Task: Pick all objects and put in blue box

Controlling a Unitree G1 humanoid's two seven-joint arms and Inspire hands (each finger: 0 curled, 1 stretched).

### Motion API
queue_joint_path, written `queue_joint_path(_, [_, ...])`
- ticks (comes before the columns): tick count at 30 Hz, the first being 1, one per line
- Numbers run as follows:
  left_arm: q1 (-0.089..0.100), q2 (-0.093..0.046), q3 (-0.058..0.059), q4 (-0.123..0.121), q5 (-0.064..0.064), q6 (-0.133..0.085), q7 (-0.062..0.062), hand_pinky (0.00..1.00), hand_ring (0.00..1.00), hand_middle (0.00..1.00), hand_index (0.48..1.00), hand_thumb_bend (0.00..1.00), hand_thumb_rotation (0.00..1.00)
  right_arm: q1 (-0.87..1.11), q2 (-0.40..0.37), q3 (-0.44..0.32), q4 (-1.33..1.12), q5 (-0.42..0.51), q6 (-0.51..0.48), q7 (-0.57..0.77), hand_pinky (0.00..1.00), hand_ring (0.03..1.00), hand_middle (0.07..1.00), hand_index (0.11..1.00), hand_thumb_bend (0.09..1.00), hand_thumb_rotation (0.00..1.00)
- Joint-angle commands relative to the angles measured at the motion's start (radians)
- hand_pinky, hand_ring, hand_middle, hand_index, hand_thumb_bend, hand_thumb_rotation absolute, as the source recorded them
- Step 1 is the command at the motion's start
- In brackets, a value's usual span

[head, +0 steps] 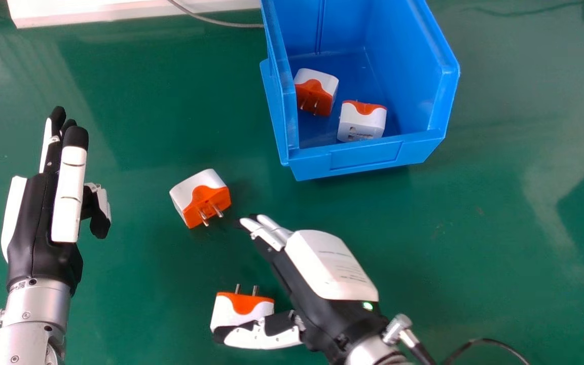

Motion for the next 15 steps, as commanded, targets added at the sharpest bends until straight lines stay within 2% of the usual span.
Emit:
queue_joint_path(1, [0.001, 0.011, 0.001, -0.027, 0.012, -0.006, 0.0, 0.0, 0.0, 1.0, 1.0, 0.62, 1.0, -0.025, 0.025, 0.016, -0.003, -0.007, -0.007, -0.001, 0.81, 0.898, 0.937, 0.886, 0.509, 0.36])
queue_joint_path(5, [-0.001, 0.012, 0.002, -0.023, 0.012, -0.008, 0.0, 0.0, 0.0, 1.0, 1.0, 0.62, 1.0, -0.041, 0.032, 0.033, 0.008, -0.035, 0.019, 0.009, 0.81, 0.904, 0.934, 0.885, 0.51, 0.37])
queue_joint_path(15, [-0.004, 0.012, 0.002, -0.03, 0.014, 0.001, 0.004, 0.0, 0.0, 1.0, 1.0, 0.62, 1.0, -0.029, 0.011, 0.062, -0.003, -0.053, 0.032, 0.043, 0.82, 0.913, 0.932, 0.879, 0.515, 0.37])
